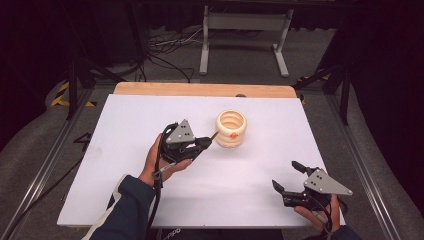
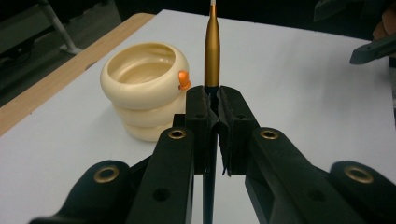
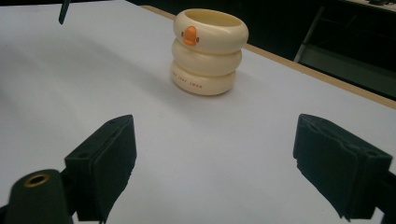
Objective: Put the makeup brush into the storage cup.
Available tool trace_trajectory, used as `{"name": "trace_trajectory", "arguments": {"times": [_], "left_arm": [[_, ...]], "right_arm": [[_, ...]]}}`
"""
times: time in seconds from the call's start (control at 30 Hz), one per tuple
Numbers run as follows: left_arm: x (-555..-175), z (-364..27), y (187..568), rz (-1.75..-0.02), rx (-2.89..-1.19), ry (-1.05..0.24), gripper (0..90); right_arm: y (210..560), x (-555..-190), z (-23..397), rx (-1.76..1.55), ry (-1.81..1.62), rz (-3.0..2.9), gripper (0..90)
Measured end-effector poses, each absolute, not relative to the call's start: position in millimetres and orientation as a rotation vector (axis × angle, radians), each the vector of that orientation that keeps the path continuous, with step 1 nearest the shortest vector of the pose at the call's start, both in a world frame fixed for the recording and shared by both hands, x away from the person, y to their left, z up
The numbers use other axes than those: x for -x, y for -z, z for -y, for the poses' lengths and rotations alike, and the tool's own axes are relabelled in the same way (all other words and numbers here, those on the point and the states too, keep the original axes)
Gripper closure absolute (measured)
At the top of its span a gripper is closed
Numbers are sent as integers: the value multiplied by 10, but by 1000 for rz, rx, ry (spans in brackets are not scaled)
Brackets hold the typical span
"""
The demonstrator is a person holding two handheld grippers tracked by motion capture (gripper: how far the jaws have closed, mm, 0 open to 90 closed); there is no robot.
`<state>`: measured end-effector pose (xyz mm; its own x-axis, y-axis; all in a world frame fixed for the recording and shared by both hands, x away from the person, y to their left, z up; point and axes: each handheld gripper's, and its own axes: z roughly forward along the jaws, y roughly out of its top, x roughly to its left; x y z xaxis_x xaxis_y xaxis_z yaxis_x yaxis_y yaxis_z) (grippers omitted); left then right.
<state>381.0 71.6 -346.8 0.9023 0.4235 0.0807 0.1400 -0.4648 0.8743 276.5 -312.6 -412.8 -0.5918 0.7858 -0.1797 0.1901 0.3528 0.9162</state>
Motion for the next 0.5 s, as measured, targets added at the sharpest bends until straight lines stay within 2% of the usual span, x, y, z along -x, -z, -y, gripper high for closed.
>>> {"name": "trace_trajectory", "arguments": {"times": [0.5], "left_arm": [[-3934,-672,3359,-415,-1899,-353,830]], "right_arm": [[4117,-2738,3143,-842,-1234,-1987,140]]}}
